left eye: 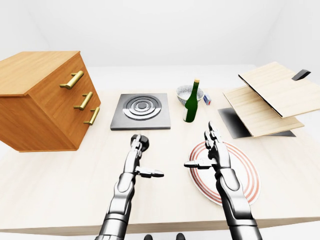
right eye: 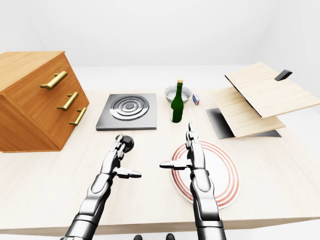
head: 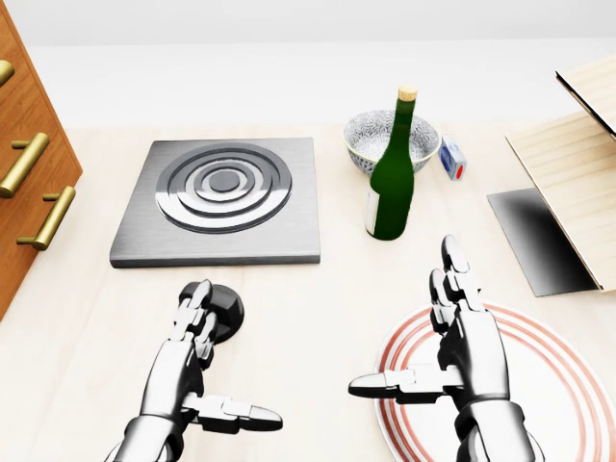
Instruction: Turn on the stove.
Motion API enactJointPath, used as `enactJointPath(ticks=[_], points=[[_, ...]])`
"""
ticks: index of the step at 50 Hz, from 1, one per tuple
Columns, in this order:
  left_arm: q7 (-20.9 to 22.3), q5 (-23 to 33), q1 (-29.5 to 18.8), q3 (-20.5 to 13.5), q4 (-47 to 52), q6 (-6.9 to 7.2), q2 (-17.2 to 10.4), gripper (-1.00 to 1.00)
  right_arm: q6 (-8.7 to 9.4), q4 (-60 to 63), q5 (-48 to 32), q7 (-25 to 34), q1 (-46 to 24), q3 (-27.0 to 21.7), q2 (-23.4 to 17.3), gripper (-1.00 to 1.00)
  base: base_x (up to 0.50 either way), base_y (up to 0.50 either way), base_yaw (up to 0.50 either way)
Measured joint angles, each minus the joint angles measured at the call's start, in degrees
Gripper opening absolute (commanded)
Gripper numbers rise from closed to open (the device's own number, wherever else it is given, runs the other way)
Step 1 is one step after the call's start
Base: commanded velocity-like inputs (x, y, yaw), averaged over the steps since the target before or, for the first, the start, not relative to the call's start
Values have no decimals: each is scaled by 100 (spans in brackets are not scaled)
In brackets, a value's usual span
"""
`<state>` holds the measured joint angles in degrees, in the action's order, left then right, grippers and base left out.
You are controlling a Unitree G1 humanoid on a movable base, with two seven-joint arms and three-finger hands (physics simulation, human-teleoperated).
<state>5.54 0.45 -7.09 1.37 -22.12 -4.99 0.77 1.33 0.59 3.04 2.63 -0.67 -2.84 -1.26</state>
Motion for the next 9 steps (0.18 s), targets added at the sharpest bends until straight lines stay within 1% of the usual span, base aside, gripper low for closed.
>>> enactJointPath(ticks=[5, 9], points=[[53, -21, -93, 18, -113, 29, 29, 100, 29, 18, 15, -2, -12, -13, -4, 100, 0, 0, 0], [78, -53, -244, 44, -212, 112, 81, 100, 63, 64, 29, -8, -8, -23, -6, 100, 0, 0, 0]])
